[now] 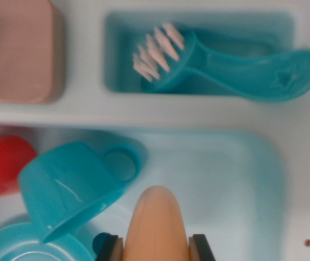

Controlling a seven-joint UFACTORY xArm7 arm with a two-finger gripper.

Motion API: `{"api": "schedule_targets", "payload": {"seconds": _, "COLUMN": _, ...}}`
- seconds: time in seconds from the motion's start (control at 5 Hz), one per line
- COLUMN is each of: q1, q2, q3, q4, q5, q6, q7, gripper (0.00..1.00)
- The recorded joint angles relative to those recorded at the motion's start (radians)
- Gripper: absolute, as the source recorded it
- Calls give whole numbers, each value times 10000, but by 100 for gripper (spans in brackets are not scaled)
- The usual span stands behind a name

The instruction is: Pick detergent from the sink

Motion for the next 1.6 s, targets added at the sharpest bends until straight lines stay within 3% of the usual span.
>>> {"api": "schedule_targets", "payload": {"seconds": 0.2, "q1": 4, "q2": -141, "q3": -4, "q4": 271, "q5": -42, "q6": 409, "q7": 43, "gripper": 100}}
{"api": "schedule_targets", "payload": {"seconds": 0.4, "q1": 4, "q2": -141, "q3": -4, "q4": 271, "q5": -42, "q6": 409, "q7": 43, "gripper": 100}}
{"api": "schedule_targets", "payload": {"seconds": 0.6, "q1": 7, "q2": -286, "q3": -9, "q4": 552, "q5": -86, "q6": 831, "q7": 88, "gripper": 100}}
{"api": "schedule_targets", "payload": {"seconds": 0.8, "q1": 7, "q2": -286, "q3": -9, "q4": 552, "q5": -86, "q6": 831, "q7": 88, "gripper": 100}}
{"api": "schedule_targets", "payload": {"seconds": 1.0, "q1": 11, "q2": -445, "q3": -14, "q4": 857, "q5": -133, "q6": 1291, "q7": 137, "gripper": 100}}
{"api": "schedule_targets", "payload": {"seconds": 1.2, "q1": 11, "q2": -445, "q3": -14, "q4": 857, "q5": -133, "q6": 1291, "q7": 137, "gripper": 100}}
{"api": "schedule_targets", "payload": {"seconds": 1.4, "q1": 15, "q2": -608, "q3": -19, "q4": 1171, "q5": -182, "q6": 1764, "q7": 187, "gripper": 100}}
{"api": "schedule_targets", "payload": {"seconds": 1.6, "q1": 15, "q2": -608, "q3": -19, "q4": 1171, "q5": -182, "q6": 1764, "q7": 187, "gripper": 100}}
